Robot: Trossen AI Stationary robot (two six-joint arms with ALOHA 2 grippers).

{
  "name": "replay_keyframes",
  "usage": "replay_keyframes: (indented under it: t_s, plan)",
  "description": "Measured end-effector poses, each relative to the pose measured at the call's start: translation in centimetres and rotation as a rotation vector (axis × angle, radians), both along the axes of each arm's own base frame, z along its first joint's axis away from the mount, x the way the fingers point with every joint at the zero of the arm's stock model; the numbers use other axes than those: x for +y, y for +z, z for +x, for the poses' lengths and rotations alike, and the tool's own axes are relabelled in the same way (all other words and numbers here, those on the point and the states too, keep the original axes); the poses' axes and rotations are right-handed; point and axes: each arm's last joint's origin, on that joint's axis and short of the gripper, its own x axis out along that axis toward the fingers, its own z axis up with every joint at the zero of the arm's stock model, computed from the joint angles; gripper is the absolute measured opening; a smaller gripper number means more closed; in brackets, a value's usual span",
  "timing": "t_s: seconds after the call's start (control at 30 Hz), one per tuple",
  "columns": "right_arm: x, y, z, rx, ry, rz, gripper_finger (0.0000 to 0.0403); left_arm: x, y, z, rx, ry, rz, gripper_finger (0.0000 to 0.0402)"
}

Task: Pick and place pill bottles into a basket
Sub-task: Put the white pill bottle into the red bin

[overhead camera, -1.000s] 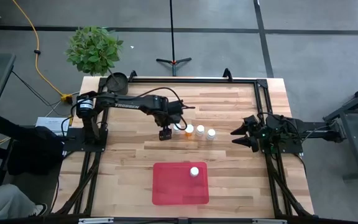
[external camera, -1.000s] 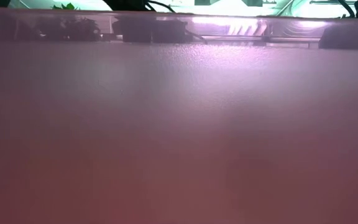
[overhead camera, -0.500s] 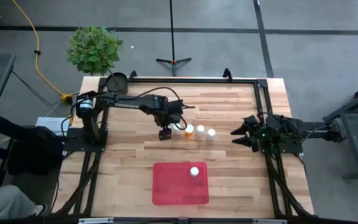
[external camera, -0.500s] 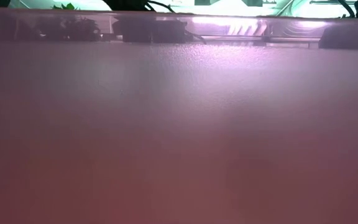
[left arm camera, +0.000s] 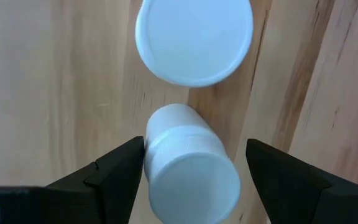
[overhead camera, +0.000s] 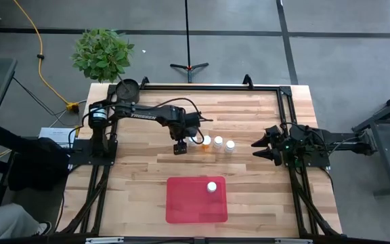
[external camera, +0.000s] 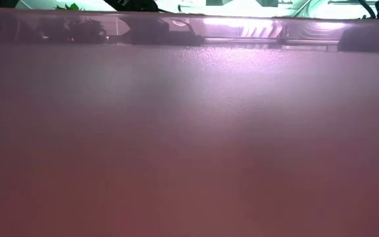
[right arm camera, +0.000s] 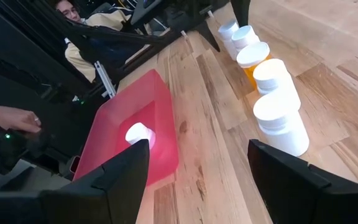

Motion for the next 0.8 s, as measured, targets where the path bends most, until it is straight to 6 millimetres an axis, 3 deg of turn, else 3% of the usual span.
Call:
replay_keyframes:
  t_s: [0.23,0.53,0.8]
  plan:
    - [0.0,-0.06,-0.02,0.006,0.0,-0.002,0.0264,0.03,0.03,0.08,-0.009,0.0,0.002,0.0304]
    - [0.0,-0.06,-0.02,0.006,0.001,-0.003,0.0264,0.05,0.07,0.12,-0.014,-0.004,0.003,0.0209]
    - [0.0,-0.06,-0.02,0.006,0.0,-0.003,0.0264,0.05,0.09,0.12,-0.014,-0.005,0.003,0.0207]
